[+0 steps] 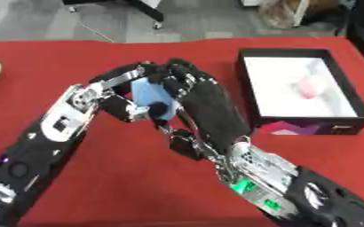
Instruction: Pick up the objects with one hand, pass them to the other hand, and then place them into the box on the other side of the table.
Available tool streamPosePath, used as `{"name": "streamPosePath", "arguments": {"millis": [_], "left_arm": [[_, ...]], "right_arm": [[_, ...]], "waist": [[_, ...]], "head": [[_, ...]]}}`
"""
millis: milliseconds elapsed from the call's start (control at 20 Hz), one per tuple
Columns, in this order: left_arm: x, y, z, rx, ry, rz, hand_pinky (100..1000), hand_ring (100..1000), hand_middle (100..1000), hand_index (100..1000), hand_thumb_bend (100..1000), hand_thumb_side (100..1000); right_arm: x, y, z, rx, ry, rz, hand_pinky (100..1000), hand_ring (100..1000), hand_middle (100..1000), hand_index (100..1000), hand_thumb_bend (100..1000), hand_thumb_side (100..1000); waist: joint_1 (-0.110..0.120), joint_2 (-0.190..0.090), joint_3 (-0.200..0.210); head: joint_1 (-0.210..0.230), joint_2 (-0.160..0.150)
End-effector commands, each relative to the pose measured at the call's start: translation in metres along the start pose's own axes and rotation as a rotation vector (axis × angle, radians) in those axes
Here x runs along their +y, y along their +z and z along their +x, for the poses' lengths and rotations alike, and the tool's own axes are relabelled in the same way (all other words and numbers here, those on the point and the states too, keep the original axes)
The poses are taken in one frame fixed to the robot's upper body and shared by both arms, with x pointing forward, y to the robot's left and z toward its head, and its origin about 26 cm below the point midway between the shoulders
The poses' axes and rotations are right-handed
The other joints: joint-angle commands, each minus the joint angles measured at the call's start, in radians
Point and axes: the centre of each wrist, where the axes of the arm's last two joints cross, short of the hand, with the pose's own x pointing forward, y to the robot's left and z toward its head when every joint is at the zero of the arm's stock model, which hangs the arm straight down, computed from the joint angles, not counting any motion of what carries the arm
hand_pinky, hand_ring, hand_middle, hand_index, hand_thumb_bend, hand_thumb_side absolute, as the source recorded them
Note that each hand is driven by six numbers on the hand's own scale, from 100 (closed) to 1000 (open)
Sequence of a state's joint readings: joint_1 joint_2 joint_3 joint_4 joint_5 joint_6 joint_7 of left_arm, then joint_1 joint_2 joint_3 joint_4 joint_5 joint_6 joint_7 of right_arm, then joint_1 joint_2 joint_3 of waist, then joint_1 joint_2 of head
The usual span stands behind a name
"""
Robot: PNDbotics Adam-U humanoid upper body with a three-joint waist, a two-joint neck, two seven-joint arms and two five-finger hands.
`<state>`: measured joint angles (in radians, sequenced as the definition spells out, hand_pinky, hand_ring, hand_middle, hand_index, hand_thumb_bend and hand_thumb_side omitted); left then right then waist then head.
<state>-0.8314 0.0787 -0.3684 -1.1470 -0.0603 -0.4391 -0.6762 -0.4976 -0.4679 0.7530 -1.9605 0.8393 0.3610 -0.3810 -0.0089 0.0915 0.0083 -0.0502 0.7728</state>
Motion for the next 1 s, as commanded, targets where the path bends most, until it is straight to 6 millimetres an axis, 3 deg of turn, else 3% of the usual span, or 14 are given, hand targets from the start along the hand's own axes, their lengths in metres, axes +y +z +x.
{"name": "streamPosePath", "arguments": {"millis": [50,500,650,850,900,950,1000], "left_arm": [[-0.016,-0.023,0.006,-0.188,-0.157,-0.290,694,501,474,687,100,471],[-0.008,-0.020,0.010,-0.187,-0.144,-0.268,698,511,486,703,100,484],[-0.003,-0.017,0.011,-0.180,-0.140,-0.254,703,527,507,762,100,602],[0.006,-0.010,0.010,-0.149,-0.146,-0.236,732,593,581,825,100,884],[0.007,-0.009,0.009,-0.144,-0.151,-0.232,732,593,581,825,100,884],[0.007,-0.007,0.008,-0.137,-0.149,-0.227,762,656,648,855,100,1000],[0.008,-0.005,0.006,-0.131,-0.143,-0.220,788,710,707,871,100,1000]], "right_arm": [[-0.015,-0.014,0.008,-0.026,-0.011,-0.130,570,816,673,327,100,100],[-0.015,-0.013,0.005,0.008,0.039,-0.220,499,695,330,315,100,100],[-0.016,-0.013,0.003,0.015,0.052,-0.246,497,677,302,309,100,100],[-0.018,-0.013,-0.002,0.011,0.071,-0.255,508,677,306,313,100,100],[-0.019,-0.013,-0.003,0.010,0.076,-0.251,508,677,306,313,100,100],[-0.019,-0.012,-0.004,0.007,0.081,-0.242,512,679,310,315,100,100],[-0.020,-0.011,-0.006,0.005,0.087,-0.231,513,679,309,314,100,100]], "waist": [[-0.002,-0.012,0.001],[-0.005,-0.015,0.005],[-0.006,-0.017,0.007],[-0.008,-0.019,0.010],[-0.009,-0.020,0.010],[-0.009,-0.020,0.011],[-0.010,-0.021,0.012]], "head": [[-0.004,-0.003],[-0.011,-0.003],[-0.014,-0.003],[-0.023,-0.003],[-0.026,-0.003],[-0.033,-0.003],[-0.042,-0.003]]}}
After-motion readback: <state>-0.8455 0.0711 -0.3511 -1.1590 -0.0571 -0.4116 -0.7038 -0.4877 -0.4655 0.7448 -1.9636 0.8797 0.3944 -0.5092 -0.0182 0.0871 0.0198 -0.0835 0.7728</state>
